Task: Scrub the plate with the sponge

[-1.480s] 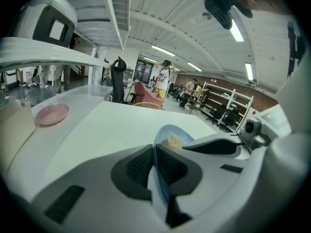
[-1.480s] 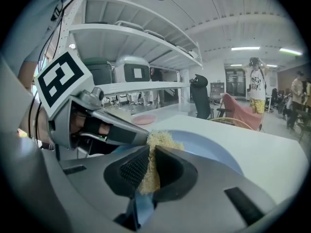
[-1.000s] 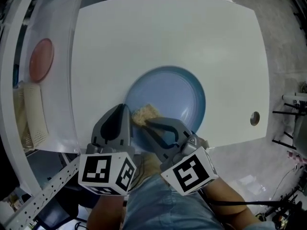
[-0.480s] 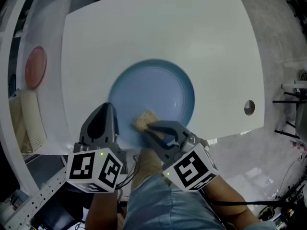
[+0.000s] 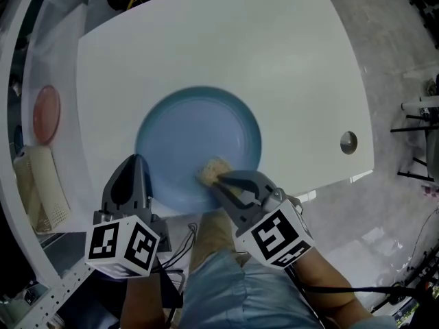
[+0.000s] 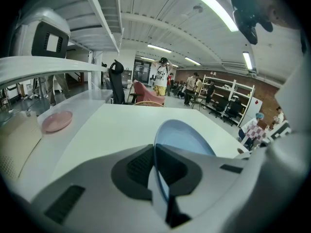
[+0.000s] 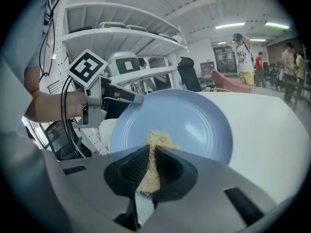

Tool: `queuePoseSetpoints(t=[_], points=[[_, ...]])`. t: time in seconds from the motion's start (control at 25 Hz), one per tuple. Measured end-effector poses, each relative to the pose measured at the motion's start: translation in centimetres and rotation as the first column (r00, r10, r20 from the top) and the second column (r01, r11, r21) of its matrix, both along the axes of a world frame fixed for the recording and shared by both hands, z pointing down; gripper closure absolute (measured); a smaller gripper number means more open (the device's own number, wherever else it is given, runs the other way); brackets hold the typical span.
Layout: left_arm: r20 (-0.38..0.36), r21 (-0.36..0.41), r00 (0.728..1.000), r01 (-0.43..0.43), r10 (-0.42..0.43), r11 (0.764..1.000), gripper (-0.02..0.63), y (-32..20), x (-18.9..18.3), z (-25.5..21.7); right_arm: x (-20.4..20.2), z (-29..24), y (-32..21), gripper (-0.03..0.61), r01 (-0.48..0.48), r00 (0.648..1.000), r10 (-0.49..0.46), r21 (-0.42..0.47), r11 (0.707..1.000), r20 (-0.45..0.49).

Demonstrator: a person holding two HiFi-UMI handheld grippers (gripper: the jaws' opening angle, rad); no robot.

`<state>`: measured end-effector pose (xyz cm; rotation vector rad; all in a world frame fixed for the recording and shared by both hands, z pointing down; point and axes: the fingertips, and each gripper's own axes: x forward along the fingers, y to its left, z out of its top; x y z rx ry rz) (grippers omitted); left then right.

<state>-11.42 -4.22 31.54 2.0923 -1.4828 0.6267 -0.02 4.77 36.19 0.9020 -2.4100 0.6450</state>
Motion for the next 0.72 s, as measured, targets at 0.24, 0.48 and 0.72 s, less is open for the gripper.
queuePoseSetpoints(t=[0.24,0.48,0.72], points=[[0.007,-0.013,1.0,-0.009,0.009,1.0,0.589,0.1,0.0,0.2,2.7,0.4,-1.6,0.535,-0.111,0.993,0.11,-0.007,0.994,-0.038],[0.002,-0.005,0.999,-0.034,0.034,0.999,0.589,0.0,0.6,0.0,5.3,0.3,-4.2,0.535,-0.237,0.966,0.238,0.018,0.971,-0.098],[-0.018,-0.012,0.998,-0.062,0.062,0.998,0.589,0.0,1.3,0.1,7.0,-0.1,-7.3,0.535,-0.303,0.944,0.306,0.043,0.952,-0.123]])
